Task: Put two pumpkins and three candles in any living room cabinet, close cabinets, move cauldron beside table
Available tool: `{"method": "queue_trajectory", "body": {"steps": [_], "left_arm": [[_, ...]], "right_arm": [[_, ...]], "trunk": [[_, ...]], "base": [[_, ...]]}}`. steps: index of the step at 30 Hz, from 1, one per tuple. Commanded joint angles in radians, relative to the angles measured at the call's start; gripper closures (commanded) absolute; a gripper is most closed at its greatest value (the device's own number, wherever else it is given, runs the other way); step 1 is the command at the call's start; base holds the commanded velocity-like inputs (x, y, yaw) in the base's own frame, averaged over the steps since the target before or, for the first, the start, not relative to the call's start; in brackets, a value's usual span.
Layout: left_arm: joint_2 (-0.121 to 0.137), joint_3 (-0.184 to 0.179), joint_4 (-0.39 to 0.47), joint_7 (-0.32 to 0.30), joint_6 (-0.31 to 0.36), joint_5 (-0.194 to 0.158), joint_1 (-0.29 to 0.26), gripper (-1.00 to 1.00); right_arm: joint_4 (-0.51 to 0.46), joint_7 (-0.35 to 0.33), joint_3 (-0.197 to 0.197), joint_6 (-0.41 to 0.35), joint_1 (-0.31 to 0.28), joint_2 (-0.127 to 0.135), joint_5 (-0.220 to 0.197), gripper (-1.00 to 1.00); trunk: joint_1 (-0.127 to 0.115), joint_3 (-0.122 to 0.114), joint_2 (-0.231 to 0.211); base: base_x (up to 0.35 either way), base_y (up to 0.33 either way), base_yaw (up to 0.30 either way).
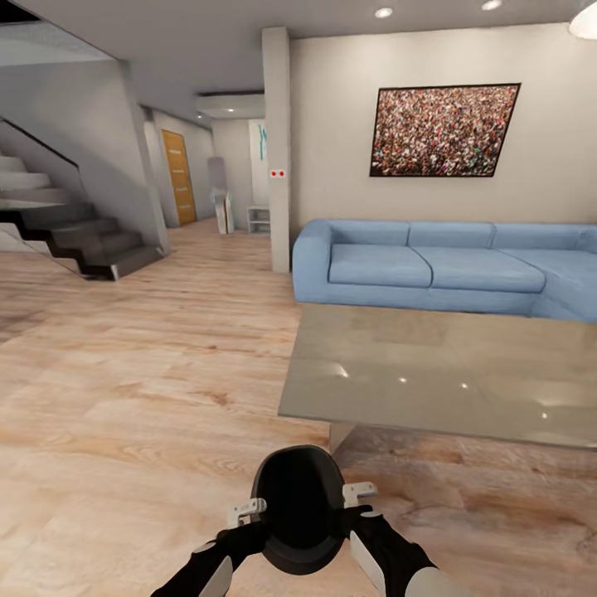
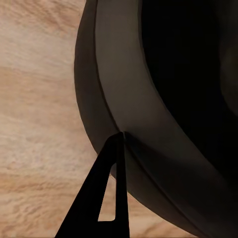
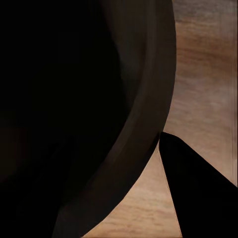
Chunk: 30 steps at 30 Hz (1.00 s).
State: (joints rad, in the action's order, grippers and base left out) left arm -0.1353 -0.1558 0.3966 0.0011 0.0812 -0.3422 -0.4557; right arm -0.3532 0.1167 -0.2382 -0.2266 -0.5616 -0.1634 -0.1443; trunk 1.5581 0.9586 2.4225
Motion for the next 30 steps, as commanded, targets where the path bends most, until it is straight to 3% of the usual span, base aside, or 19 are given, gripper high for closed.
{"method": "queue_trajectory", "body": {"steps": [1, 7, 30], "left_arm": [[0.002, -0.007, 0.001, 0.0, 0.005, -0.003, 0.0, 1.0], [0.002, -0.007, 0.001, 0.0, 0.005, -0.004, 0.0, 1.0], [0.002, -0.007, 0.001, 0.0, 0.005, -0.004, 0.0, 1.0]], "right_arm": [[-0.009, -0.002, -0.018, -0.003, -0.001, 0.001, -0.024, 1.0], [-0.009, -0.002, -0.018, 0.002, -0.001, 0.001, -0.024, 1.0], [-0.009, -0.003, -0.018, 0.003, -0.001, 0.001, -0.024, 1.0]], "trunk": [[0.0, 0.0, 0.001], [0.0, -0.001, 0.001], [0.0, -0.001, 0.001]], "base": [[0.01, 0.0, -0.28], [0.002, 0.0, -0.176], [0.048, 0.0, -0.003]]}}
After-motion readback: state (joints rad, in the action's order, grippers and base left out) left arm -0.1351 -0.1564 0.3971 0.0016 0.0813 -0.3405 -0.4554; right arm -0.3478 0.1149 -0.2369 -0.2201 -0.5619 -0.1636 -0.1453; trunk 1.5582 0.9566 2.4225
